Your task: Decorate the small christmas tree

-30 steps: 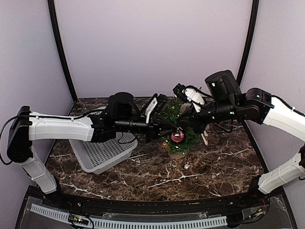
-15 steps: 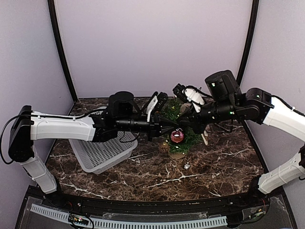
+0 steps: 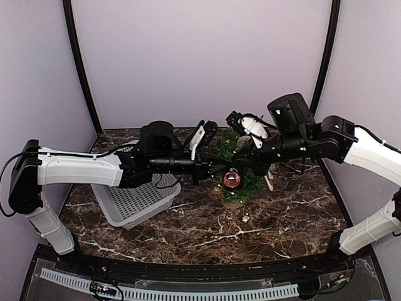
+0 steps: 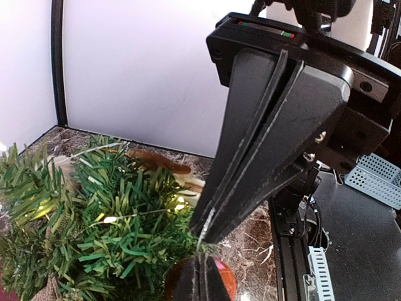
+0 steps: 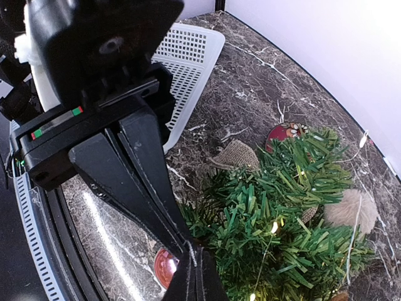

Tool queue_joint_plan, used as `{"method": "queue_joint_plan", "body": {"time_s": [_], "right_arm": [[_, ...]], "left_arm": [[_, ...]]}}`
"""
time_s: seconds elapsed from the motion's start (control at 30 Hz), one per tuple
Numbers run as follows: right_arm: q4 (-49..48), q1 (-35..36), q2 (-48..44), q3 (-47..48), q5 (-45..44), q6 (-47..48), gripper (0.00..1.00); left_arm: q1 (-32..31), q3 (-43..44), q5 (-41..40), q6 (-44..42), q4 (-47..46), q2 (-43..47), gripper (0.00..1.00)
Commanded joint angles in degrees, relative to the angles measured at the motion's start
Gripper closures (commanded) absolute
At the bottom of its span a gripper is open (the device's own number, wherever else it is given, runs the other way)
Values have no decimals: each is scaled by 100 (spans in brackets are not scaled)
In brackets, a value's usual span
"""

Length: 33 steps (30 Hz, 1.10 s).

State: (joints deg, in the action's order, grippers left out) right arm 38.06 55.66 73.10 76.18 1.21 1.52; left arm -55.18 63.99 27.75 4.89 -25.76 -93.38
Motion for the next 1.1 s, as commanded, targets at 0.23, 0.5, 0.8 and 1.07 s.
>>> {"method": "queue_joint_plan", "body": {"time_s": [0.23, 0.5, 0.8, 1.07], "right_arm": [[-38, -31, 219, 271, -532, 15, 100], [18, -32, 294, 284, -731, 24, 100], [34, -29, 389, 283, -910, 33, 100], [69, -29, 467, 268, -1026, 8, 100]], "left_arm": [[88, 83, -432, -93, 174, 205, 100], [120, 147, -537, -72, 313, 115, 100], [119, 303, -530, -51, 402, -20, 100], [119, 430, -565, -51, 555, -178, 100]]}}
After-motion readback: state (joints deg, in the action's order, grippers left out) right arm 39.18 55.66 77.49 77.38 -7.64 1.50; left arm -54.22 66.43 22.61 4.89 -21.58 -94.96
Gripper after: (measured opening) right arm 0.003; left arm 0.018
